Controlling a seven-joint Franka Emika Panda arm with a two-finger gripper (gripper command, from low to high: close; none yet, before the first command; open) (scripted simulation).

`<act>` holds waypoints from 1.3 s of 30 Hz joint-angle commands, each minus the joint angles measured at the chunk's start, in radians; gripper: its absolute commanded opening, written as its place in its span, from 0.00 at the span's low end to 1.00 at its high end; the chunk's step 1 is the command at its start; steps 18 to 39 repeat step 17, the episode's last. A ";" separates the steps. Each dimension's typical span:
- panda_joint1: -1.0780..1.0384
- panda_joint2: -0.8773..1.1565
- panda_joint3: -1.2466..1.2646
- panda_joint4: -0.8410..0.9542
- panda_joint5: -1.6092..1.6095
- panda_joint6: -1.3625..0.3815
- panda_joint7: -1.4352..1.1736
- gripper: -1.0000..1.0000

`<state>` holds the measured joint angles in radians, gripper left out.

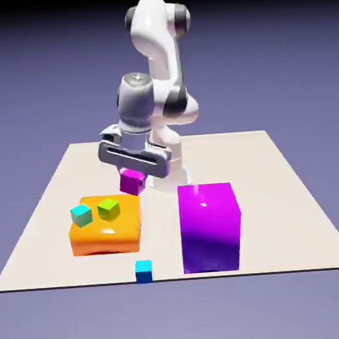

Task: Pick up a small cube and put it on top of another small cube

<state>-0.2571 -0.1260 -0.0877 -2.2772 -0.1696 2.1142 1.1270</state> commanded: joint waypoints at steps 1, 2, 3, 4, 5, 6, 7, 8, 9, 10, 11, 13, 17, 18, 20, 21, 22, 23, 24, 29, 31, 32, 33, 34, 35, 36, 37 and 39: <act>-0.013 0.005 -0.036 -0.004 0.012 0.007 -0.005 0.00; -0.024 0.010 -0.072 -0.021 0.034 0.027 -0.020 0.00; -0.035 0.015 -0.109 -0.038 0.056 0.047 -0.036 0.00; -0.045 0.020 -0.145 -0.055 0.077 0.066 -0.051 0.00; -0.056 0.025 -0.181 -0.073 0.099 0.086 -0.066 0.00; -0.067 0.030 -0.217 -0.090 0.121 0.106 -0.081 0.00; -0.078 0.035 -0.254 -0.107 0.143 0.126 -0.096 0.00; -0.080 0.036 -0.261 -0.110 0.148 0.130 -0.099 0.00; -0.080 0.036 -0.261 -0.110 0.148 0.130 -0.099 0.00; -0.082 0.066 -0.259 -0.125 0.162 0.173 -0.110 0.00; -0.084 0.097 -0.256 -0.140 0.177 0.216 -0.121 0.00; -0.087 0.158 -0.252 -0.169 0.207 0.303 -0.143 0.00; -0.086 0.138 -0.253 -0.159 0.197 0.275 -0.136 1.00; -0.086 0.138 -0.253 -0.159 0.197 0.275 -0.136 1.00; -0.086 0.138 -0.253 -0.159 0.197 0.275 -0.136 1.00; -0.086 0.138 -0.253 -0.159 0.197 0.275 -0.136 1.00; -0.086 0.138 -0.253 -0.159 0.197 0.275 -0.136 1.00; -0.086 0.138 -0.253 -0.159 0.197 0.275 -0.136 1.00; -0.086 0.138 -0.253 -0.159 0.197 0.275 -0.136 1.00; -0.086 0.138 -0.253 -0.159 0.197 0.275 -0.136 1.00; -0.086 0.138 -0.253 -0.159 0.197 0.275 -0.136 1.00; -0.086 0.138 -0.253 -0.159 0.197 0.275 -0.136 1.00; -0.086 0.138 -0.253 -0.159 0.197 0.275 -0.136 1.00; -0.086 0.138 -0.253 -0.159 0.197 0.275 -0.136 1.00; -0.086 0.138 -0.253 -0.159 0.197 0.275 -0.136 1.00; -0.086 0.138 -0.253 -0.159 0.197 0.275 -0.136 1.00; -0.086 0.138 -0.253 -0.159 0.197 0.275 -0.136 1.00; -0.086 0.138 -0.253 -0.159 0.197 0.275 -0.136 1.00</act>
